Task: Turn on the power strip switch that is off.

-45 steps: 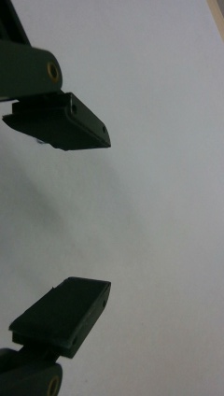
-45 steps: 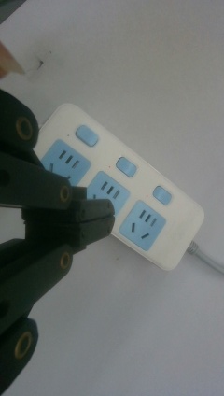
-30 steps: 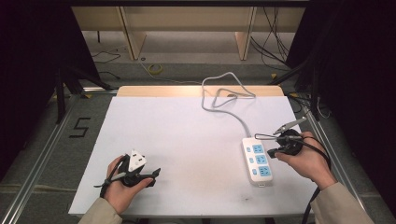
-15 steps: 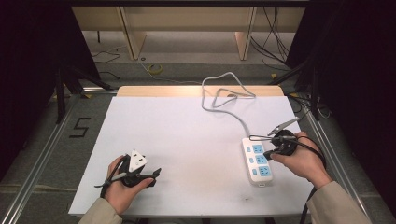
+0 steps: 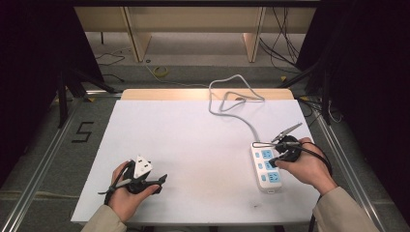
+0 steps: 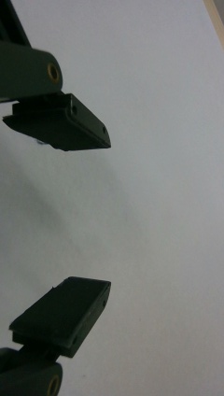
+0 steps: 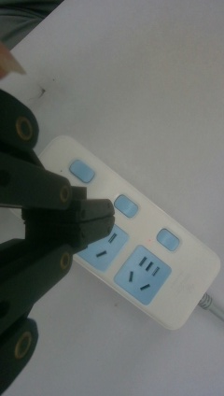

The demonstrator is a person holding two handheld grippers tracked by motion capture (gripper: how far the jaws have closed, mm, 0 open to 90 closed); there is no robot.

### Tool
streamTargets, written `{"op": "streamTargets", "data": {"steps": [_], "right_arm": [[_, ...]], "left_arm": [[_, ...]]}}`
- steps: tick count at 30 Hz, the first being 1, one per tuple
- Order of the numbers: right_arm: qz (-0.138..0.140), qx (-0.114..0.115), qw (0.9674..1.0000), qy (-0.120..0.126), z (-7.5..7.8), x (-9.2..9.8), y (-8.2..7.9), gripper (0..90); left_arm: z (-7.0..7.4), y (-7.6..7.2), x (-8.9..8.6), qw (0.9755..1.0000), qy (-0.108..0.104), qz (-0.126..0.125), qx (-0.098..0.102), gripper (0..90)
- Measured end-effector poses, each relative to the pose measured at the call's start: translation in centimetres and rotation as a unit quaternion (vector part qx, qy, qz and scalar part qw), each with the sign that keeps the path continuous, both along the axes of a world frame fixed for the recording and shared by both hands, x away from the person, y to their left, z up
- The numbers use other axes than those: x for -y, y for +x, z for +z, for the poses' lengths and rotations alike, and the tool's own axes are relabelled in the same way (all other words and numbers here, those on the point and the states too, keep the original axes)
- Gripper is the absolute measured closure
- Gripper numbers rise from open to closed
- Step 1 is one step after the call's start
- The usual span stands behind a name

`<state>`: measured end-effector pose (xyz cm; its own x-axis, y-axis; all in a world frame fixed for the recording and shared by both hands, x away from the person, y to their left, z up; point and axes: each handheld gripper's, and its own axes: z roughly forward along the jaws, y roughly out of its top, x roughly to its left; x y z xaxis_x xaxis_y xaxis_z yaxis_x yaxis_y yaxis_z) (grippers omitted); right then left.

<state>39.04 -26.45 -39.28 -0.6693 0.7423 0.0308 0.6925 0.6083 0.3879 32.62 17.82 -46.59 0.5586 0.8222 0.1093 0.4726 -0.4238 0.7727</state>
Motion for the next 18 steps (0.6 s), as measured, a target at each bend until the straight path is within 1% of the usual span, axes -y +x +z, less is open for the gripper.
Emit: {"op": "streamTargets", "data": {"steps": [9, 11, 15, 18], "right_arm": [[0.003, -0.012, 0.9999, -0.001, -0.45, -0.54, 0.11, 90.0], [0.005, -0.011, 0.9999, -0.001, -0.55, -0.66, 0.15, 90.0], [0.005, -0.016, 0.9999, -0.002, -0.54, -0.86, 0.16, 90.0], [0.010, -0.017, 0.9998, -0.002, -0.55, -1.02, 0.12, 90.0]], "left_arm": [[0.06, -0.02, -0.01, 1.0000, 0.001, 0.000, 0.001, 26.0], [0.05, -0.02, -0.02, 1.0000, 0.001, 0.001, 0.001, 25.9], [0.09, -0.05, -0.01, 1.0000, 0.001, 0.001, 0.002, 25.9], [0.09, -0.05, -0.02, 1.0000, 0.000, 0.001, 0.002, 25.9]]}}
